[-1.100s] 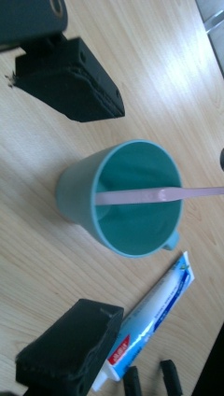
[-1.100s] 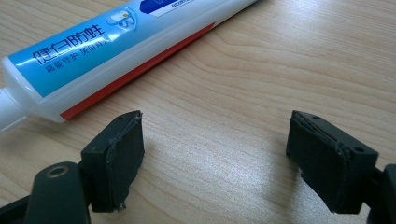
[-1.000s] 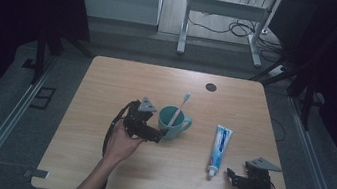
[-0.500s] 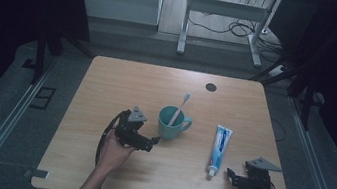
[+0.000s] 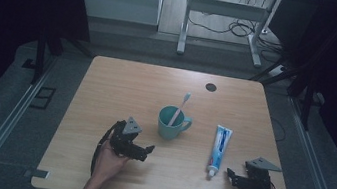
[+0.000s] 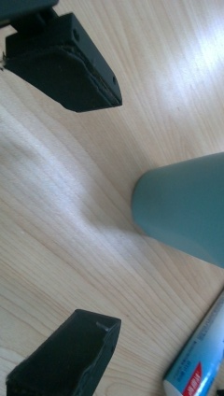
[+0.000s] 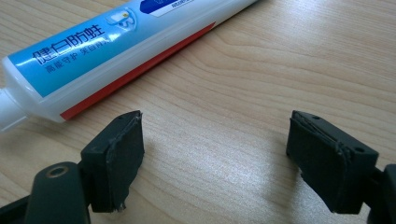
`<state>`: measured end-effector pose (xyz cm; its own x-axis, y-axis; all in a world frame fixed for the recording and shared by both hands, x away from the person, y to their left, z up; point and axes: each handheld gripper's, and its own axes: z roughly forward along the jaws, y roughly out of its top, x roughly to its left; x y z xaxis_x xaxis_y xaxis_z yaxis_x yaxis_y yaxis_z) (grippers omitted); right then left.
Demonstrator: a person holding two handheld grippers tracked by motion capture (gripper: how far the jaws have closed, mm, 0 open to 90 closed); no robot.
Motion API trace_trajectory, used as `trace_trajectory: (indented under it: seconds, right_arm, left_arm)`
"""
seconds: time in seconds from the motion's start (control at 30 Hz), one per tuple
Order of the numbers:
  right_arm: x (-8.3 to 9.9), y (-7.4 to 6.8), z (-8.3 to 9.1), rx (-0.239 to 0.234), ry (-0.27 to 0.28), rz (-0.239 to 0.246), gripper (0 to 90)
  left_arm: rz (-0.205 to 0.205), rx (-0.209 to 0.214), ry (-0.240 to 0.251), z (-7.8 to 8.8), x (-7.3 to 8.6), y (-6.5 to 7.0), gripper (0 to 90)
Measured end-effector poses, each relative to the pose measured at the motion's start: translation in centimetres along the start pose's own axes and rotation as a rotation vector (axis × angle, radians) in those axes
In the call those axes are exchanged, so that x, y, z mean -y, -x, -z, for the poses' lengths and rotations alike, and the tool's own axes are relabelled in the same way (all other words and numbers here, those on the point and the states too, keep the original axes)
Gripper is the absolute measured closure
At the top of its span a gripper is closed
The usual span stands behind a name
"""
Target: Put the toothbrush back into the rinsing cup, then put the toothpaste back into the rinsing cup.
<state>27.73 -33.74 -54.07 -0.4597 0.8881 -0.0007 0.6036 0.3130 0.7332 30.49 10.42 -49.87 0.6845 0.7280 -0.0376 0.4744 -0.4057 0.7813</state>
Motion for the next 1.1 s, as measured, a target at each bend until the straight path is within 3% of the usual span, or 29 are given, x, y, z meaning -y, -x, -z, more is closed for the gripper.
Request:
trace_trajectory:
  seconds: [0.33,0.6,1.1]
  right_arm:
    - [0.0,0.0,0.0,0.000,0.002,0.003,18.8]
    - [0.0,0.0,0.0,0.000,0.002,0.003,18.8]
    - [0.0,0.0,0.0,-0.009,0.001,0.006,19.2]
  left_arm:
    - [0.023,-0.012,-0.014,-0.2,2.5,0.1,0.0]
    - [0.022,-0.021,-0.058,-0.8,3.9,0.3,0.0]
    - [0.019,-0.035,-0.171,-1.9,4.5,0.4,0.0]
